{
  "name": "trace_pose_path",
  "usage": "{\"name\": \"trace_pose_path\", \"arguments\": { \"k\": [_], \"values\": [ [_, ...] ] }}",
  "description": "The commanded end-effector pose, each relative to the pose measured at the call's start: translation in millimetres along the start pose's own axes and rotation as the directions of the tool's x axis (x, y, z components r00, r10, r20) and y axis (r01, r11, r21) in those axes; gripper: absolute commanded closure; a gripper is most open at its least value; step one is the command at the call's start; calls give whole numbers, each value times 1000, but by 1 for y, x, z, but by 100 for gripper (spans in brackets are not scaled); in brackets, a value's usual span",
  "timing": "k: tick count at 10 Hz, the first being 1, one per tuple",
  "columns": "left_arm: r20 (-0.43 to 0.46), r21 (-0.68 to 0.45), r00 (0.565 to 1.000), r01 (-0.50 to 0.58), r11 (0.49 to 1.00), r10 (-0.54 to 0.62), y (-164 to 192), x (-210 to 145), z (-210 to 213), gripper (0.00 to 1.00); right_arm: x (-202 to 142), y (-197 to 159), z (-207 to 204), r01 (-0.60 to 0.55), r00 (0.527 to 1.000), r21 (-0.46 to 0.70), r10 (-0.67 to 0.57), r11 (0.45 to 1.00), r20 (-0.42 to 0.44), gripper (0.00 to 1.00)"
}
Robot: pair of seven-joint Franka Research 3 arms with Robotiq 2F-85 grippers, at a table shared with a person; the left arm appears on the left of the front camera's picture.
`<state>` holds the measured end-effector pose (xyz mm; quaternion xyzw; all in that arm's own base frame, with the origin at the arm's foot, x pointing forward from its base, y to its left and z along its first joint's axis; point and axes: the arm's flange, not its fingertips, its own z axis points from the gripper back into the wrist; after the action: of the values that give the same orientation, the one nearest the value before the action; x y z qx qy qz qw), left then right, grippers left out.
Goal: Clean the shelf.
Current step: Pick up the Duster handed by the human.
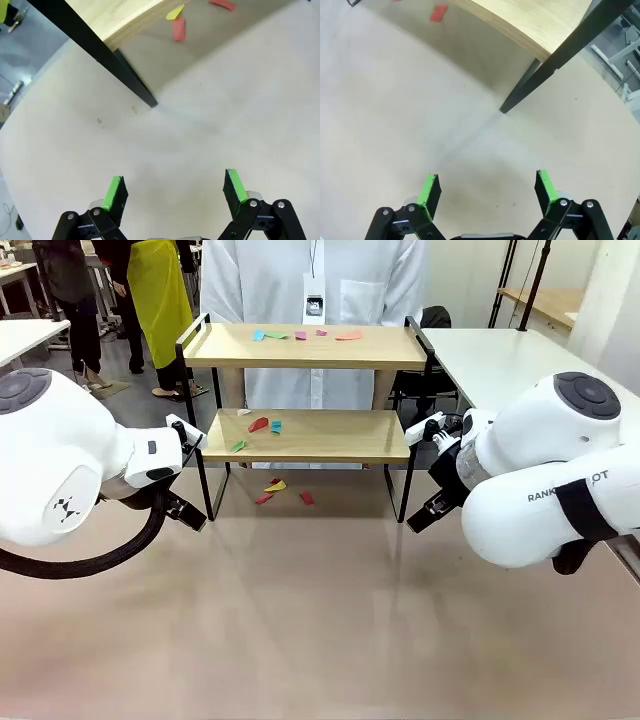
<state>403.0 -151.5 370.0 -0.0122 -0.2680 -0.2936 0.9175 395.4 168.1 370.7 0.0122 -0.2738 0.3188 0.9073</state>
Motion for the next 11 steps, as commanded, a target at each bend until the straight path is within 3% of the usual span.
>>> {"name": "trace_pose_path", "arguments": {
  "k": [1,10,11],
  "values": [
    [0,0,1000,0,1000,0,0,0,0,0,0,0,0,0,1000,0,0,1000,0,0],
    [0,0,1000,0,1000,0,0,0,0,0,0,0,0,-1,1000,0,1,1000,0,0],
    [-9,-118,997,72,990,-74,8,9,24,0,13,-12,17,25,999,78,-27,997,21,0]
  ]
}}
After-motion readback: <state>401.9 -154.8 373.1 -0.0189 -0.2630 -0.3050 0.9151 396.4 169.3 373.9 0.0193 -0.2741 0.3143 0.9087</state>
